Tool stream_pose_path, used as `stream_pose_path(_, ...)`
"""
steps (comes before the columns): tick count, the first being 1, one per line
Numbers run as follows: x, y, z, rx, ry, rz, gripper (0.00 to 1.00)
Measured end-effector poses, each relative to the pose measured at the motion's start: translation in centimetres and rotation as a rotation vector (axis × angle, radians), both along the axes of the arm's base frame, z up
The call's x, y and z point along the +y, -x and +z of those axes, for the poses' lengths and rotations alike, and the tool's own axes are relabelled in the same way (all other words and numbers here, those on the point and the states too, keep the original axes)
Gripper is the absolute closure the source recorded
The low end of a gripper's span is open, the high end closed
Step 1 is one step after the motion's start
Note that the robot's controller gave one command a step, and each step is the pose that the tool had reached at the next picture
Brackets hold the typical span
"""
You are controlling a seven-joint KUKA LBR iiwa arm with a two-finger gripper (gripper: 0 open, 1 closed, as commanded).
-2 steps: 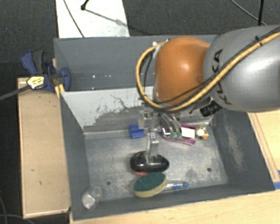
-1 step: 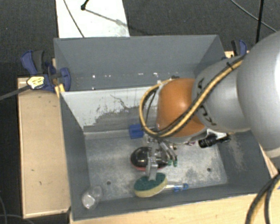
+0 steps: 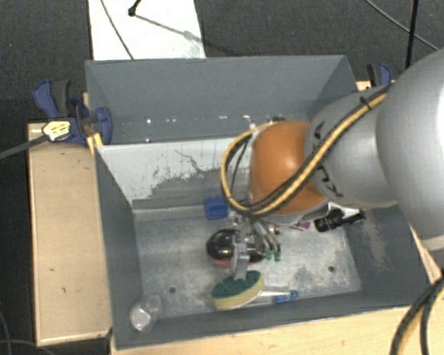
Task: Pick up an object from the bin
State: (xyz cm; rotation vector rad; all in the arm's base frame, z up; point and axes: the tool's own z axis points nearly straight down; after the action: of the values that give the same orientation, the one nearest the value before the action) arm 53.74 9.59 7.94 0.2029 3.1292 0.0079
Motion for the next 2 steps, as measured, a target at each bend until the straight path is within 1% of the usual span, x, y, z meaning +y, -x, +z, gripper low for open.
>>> stream_pose_path(1, -2.33, -3.98, 12.56, -0.007, 0.003, -0.075, 1.00)
stream_pose_path(2, -2.27, -3.72, 12.03, 0.003, 0.004, -0.075, 0.00)
